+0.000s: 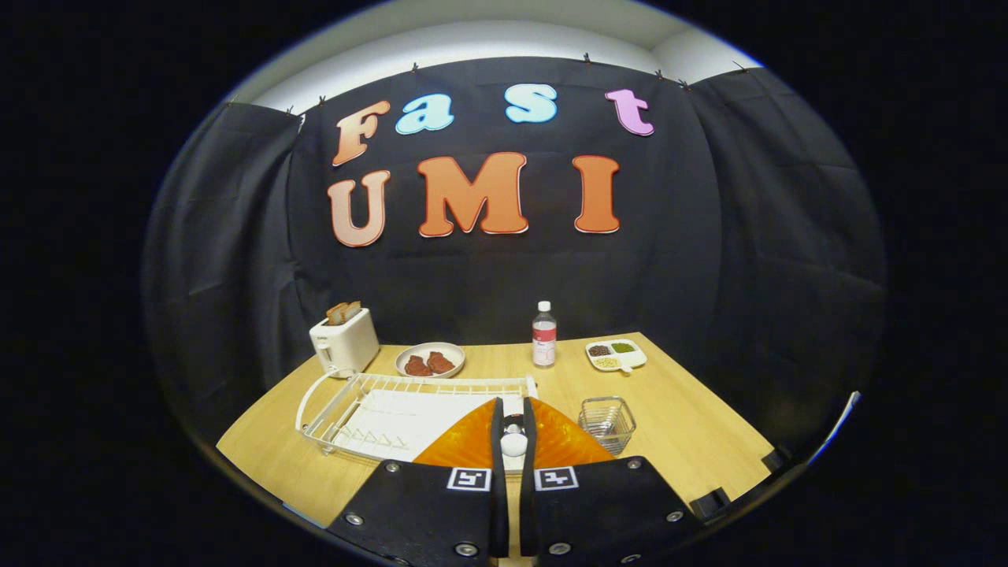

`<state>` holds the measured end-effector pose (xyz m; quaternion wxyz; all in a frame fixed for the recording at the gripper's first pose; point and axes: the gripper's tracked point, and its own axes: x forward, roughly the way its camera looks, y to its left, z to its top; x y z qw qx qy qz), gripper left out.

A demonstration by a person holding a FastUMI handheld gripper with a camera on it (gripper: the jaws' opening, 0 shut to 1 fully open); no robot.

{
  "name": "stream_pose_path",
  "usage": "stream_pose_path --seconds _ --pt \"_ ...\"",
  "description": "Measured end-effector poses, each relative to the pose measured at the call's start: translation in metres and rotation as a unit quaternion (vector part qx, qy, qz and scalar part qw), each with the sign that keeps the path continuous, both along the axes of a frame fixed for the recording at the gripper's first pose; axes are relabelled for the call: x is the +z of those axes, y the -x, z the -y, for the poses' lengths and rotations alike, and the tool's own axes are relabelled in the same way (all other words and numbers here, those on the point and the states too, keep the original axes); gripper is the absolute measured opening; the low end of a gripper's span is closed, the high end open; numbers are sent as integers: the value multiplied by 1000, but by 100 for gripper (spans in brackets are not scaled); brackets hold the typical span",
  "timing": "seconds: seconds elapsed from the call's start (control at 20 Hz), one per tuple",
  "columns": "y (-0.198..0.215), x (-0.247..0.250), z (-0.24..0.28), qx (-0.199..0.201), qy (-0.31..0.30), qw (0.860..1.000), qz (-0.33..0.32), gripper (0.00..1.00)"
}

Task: Take the plate from the dish rack, then take the spoon from the basket and place it into the plate.

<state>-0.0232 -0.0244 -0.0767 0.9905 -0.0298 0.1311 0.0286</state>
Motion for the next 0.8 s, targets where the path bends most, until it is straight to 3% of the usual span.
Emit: stream_pose_path --seconds 0.4,0.8 --pt "38 -58 -78 57 3 997 -42 6" --pt "53 -114 -100 84 11 993 -84 6"
